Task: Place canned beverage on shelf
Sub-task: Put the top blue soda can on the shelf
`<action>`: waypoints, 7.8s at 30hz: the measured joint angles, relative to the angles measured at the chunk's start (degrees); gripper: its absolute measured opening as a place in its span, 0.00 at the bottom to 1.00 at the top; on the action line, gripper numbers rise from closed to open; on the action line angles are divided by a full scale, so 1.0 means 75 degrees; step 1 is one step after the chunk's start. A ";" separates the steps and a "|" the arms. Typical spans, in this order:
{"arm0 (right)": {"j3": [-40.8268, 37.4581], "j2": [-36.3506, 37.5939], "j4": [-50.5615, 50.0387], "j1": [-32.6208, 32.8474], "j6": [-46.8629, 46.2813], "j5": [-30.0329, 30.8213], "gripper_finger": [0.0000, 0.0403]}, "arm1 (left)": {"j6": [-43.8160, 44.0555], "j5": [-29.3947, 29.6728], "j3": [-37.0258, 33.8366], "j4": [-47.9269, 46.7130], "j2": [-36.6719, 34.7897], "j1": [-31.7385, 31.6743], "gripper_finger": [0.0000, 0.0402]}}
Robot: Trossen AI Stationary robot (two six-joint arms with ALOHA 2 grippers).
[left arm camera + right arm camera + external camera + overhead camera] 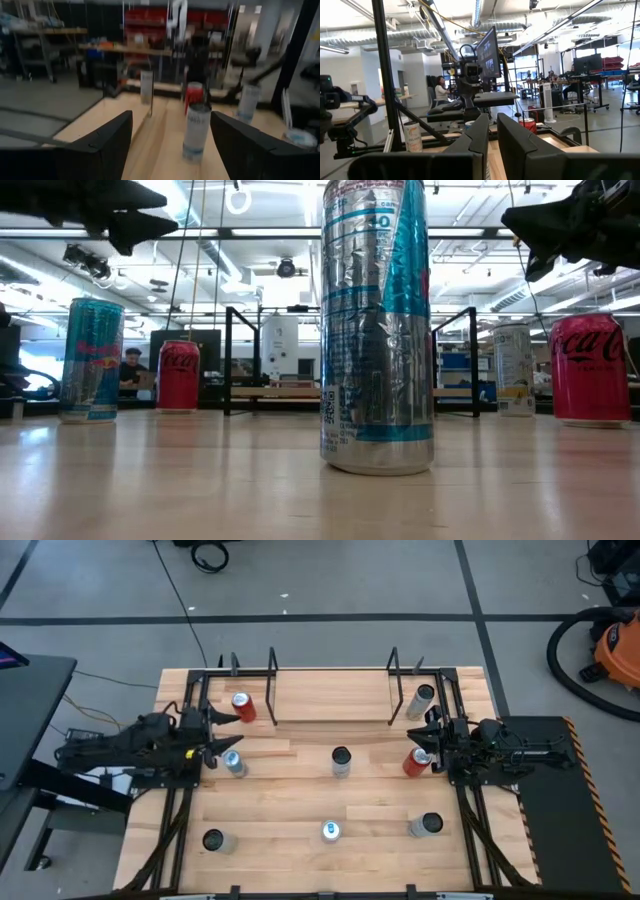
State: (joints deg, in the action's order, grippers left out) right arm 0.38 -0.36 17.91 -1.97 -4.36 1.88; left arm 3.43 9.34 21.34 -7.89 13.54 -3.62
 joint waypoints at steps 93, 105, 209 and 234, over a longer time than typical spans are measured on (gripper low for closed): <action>0.0001 0.0001 0.0682 0.0000 0.0002 0.0795 0.12 | 0.2208 -0.1265 0.3571 -0.7471 0.5263 0.0000 0.67; 0.0001 0.0001 0.0580 0.0001 0.0001 0.0796 0.12 | 0.2262 -0.1291 0.3585 -0.7404 0.5695 0.0290 0.67; 0.0001 0.0001 0.0570 0.0000 0.0001 0.0794 0.12 | 0.1883 -0.0073 0.4061 -0.6974 0.5686 0.0248 0.67; -0.0001 0.0001 0.0571 0.0000 0.0001 0.0794 0.12 | 0.2654 -0.0982 0.4066 -0.7395 0.5689 -0.0201 0.88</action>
State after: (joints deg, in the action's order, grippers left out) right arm 0.37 -0.36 22.20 -1.97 -4.36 7.84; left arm 23.34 1.98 51.83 -63.35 56.21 -5.13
